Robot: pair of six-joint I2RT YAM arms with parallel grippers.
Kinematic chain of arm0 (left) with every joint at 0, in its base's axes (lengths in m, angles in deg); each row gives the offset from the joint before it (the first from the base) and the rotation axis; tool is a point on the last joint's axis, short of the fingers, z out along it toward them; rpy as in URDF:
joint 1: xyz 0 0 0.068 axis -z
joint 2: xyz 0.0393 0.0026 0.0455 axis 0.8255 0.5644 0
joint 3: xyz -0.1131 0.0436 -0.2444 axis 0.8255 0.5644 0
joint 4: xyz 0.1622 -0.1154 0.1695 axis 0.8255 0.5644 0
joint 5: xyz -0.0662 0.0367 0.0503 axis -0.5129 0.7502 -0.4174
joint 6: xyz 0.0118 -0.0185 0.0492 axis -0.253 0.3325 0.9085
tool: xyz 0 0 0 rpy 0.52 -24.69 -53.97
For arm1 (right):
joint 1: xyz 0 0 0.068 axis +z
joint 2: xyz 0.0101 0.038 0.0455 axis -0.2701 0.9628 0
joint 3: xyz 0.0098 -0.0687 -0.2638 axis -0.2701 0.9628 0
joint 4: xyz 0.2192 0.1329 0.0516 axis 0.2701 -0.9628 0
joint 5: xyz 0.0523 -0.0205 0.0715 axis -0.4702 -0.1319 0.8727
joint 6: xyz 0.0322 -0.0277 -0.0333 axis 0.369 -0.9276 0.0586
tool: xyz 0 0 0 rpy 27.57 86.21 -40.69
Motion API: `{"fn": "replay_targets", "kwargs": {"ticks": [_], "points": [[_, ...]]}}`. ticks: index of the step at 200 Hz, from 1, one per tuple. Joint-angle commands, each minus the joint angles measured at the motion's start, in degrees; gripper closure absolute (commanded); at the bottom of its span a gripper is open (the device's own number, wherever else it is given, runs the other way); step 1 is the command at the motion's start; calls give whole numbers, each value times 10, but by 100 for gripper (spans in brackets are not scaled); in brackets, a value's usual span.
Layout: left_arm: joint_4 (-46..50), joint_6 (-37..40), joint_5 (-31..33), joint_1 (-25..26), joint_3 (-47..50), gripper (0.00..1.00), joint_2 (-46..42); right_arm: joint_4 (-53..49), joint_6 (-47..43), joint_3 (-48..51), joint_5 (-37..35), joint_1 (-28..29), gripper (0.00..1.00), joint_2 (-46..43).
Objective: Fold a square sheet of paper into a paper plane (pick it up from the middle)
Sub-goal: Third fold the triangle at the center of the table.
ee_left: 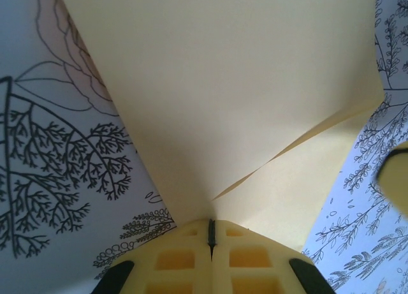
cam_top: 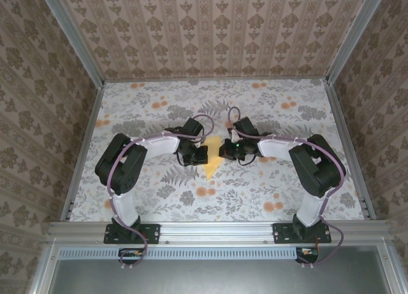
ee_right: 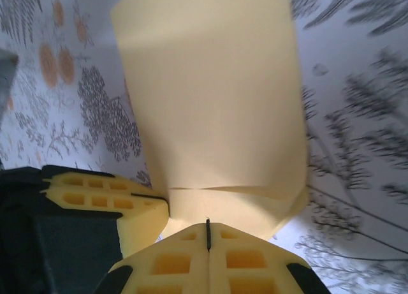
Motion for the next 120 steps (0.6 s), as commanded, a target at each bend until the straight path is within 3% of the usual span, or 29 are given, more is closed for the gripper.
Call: {"fn": "replay_targets", "kwargs": {"ticks": [1, 33, 81, 120], "points": [[53, 19, 52, -5, 18, 100, 41, 0, 4, -23, 20, 4, 100, 30], [58, 25, 53, -6, 19, 100, 44, -25, -16, -39, 8, -6, 100, 59], [61, 45, 57, -14, 23, 100, 41, -49, -29, -37, -20, -67, 100, 52], [49, 72, 42, -22, 18, 100, 18, 34, 7, -3, 24, -60, 100, 0]]}}
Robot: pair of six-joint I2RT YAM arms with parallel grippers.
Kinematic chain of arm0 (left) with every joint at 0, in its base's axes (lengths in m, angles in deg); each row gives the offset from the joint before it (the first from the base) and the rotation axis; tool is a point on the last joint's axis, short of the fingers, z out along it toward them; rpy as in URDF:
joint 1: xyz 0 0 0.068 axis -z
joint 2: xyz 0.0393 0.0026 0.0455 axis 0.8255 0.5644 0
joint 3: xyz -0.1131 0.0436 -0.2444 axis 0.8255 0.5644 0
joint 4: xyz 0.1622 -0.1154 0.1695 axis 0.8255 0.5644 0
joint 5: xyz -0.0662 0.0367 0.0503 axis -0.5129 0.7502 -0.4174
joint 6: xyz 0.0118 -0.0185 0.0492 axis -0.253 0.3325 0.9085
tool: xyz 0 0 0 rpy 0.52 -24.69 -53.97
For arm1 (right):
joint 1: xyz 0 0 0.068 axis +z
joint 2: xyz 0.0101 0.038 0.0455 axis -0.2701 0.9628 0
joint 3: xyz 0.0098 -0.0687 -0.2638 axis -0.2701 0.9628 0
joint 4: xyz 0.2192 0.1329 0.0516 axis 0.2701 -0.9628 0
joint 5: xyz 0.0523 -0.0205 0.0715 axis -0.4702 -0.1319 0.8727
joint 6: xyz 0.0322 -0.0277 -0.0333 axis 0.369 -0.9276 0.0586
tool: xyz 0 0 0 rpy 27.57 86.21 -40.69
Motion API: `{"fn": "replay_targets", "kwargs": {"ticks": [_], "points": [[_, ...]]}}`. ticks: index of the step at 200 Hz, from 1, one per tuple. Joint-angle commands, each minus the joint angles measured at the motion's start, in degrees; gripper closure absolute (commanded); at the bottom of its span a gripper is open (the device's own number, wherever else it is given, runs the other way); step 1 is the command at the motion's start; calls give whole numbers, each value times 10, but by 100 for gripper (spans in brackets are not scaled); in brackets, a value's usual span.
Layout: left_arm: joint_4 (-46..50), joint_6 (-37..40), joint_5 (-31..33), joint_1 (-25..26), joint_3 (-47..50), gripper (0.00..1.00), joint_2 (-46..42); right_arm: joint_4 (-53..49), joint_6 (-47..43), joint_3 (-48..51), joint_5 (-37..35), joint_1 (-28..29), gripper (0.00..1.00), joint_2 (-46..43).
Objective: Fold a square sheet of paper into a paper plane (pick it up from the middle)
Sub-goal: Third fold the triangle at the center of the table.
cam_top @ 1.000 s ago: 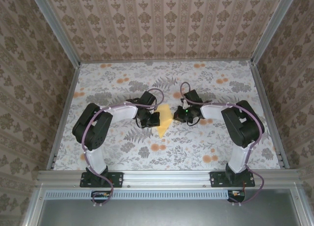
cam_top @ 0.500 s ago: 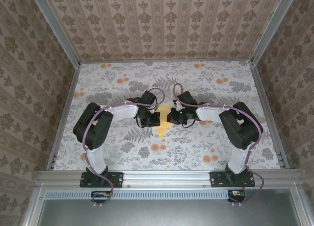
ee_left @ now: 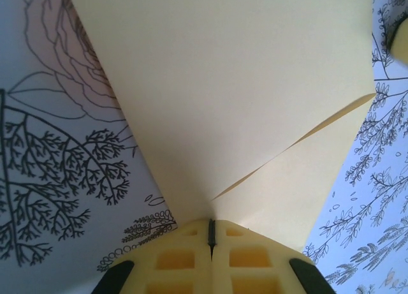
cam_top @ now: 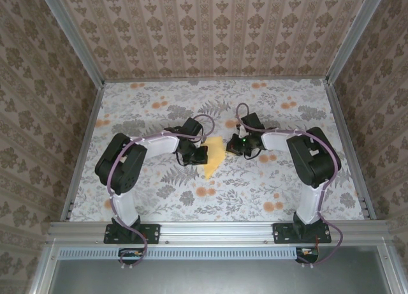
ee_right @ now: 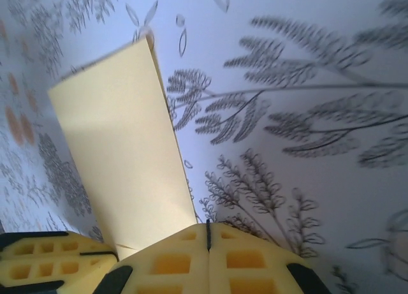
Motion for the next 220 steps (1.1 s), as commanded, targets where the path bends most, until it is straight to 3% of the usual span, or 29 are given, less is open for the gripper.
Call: {"fn": "replay_targets", "kwargs": {"ticks": [1, 60, 129, 173, 199, 220], "points": [[47, 36, 51, -15, 18, 100, 17, 44, 20, 19, 16, 12, 100, -42], [37, 55, 36, -20, 9, 100, 14, 79, 61, 36, 20, 83, 100, -16], [25, 51, 24, -20, 2, 100, 3, 62, 64, 46, 0, 89, 100, 21], [2, 24, 26, -16, 13, 100, -55, 43, 64, 56, -29, 88, 100, 24], [-61, -59, 32, -3, 69, 81, -113, 41, 67, 60, -37, 88, 100, 24], [-112, -116, 23, 15, 117, 76, -148, 37, 73, 62, -46, 88, 100, 26]]}}
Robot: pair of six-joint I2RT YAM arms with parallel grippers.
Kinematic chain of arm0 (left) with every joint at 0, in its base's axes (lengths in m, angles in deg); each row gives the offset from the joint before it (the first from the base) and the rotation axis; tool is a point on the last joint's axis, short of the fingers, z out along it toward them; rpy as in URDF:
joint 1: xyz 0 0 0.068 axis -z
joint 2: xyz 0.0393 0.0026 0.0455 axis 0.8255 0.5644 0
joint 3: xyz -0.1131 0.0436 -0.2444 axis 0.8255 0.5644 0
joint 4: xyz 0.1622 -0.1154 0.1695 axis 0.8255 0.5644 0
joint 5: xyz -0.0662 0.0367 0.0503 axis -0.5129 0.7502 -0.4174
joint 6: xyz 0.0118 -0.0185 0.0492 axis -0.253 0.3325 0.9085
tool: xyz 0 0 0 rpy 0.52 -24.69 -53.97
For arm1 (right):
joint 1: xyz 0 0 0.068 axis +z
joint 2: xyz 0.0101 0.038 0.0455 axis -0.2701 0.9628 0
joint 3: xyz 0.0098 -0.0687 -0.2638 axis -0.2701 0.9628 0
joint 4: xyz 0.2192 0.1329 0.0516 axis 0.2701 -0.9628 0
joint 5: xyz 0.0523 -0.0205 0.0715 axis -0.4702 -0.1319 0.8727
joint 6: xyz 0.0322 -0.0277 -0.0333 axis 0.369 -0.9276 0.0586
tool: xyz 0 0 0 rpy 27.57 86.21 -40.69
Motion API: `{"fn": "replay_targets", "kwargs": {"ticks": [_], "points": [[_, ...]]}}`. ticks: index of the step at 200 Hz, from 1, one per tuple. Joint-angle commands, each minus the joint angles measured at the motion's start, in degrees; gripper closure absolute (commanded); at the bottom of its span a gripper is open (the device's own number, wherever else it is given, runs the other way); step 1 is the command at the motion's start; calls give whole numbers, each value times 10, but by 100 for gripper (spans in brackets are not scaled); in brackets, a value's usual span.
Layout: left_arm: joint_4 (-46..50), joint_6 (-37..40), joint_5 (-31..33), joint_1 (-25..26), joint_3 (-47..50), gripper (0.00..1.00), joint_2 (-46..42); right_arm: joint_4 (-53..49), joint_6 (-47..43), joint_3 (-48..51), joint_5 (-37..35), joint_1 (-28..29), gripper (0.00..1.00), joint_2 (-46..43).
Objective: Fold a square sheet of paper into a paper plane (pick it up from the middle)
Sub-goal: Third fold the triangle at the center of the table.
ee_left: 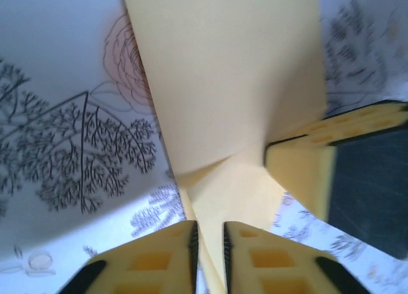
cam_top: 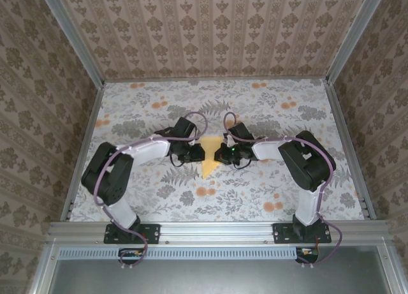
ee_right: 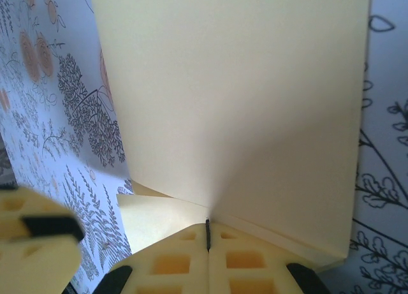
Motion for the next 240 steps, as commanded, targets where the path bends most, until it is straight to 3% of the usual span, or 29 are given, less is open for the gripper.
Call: {"fn": "replay_targets", "kwargs": {"ticks": [1, 48, 88, 138, 240], "points": [[-62, -86, 1, 20, 45, 76, -40, -46, 12, 23, -54, 0, 100, 20], [-104, -147, -17, 66, 64, 84, -42, -44, 22, 32, -58, 0, 100, 24], [-119, -164, -22, 73, 63, 93, -7, -44, 28, 34, -59, 0, 100, 26], [-139, -168, -57, 73, 56, 93, 31, -49, 27, 31, -60, 0, 100, 28], [-114, -164, -30, 57, 86, 92, 22, -62, 24, 30, -69, -2, 100, 34]]}}
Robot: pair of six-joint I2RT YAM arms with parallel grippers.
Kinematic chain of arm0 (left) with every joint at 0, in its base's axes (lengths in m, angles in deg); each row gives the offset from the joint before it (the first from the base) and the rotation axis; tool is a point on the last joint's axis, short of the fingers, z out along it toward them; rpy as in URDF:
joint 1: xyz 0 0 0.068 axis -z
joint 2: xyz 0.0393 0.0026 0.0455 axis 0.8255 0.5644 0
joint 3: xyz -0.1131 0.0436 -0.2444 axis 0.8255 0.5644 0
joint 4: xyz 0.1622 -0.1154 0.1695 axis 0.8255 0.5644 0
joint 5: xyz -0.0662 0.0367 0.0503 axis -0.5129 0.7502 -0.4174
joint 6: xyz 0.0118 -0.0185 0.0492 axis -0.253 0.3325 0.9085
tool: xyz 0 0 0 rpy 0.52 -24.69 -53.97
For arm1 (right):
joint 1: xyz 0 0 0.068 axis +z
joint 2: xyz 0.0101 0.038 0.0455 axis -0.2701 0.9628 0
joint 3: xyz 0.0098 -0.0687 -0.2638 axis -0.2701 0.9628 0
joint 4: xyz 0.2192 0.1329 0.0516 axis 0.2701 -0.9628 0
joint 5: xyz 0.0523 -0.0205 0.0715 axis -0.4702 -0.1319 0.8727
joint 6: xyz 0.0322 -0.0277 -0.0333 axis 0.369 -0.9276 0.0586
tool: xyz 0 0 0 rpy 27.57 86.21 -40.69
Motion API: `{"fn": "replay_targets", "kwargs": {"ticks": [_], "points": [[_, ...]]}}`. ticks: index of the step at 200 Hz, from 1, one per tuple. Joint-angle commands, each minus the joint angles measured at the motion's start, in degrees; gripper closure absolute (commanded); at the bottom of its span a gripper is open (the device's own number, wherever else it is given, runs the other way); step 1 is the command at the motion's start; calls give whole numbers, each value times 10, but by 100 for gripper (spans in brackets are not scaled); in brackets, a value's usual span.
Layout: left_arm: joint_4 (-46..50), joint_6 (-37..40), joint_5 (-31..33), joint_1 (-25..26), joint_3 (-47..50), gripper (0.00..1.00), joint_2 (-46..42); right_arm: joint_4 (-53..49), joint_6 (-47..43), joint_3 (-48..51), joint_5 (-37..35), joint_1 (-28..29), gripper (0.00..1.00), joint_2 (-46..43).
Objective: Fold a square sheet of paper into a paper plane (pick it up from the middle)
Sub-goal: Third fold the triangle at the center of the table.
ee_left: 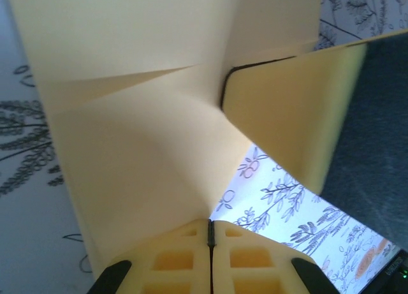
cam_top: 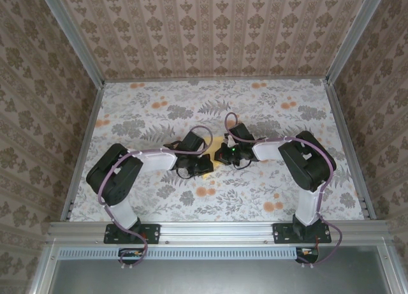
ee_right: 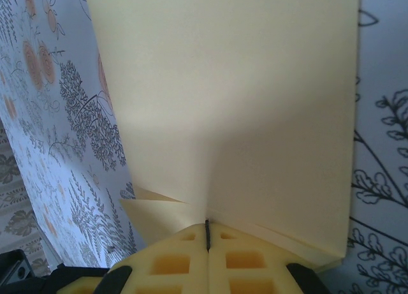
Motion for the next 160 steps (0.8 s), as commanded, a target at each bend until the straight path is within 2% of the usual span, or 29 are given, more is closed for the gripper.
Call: {"fn": "replay_targets", "kwargs": {"ticks": [1, 66, 90, 160], "points": [[16, -8, 10, -9, 18, 92, -11, -77, 0, 22, -69, -2, 100, 34], [17, -5, 12, -20, 41, 93, -30, -88, -3, 19, -75, -3, 100, 40], [20, 2, -5, -20, 47, 93, -34, -92, -3, 20, -76, -4, 100, 41], [83, 40, -17, -8, 72, 96, -50, -95, -4, 21, -79, -9, 100, 41]]}}
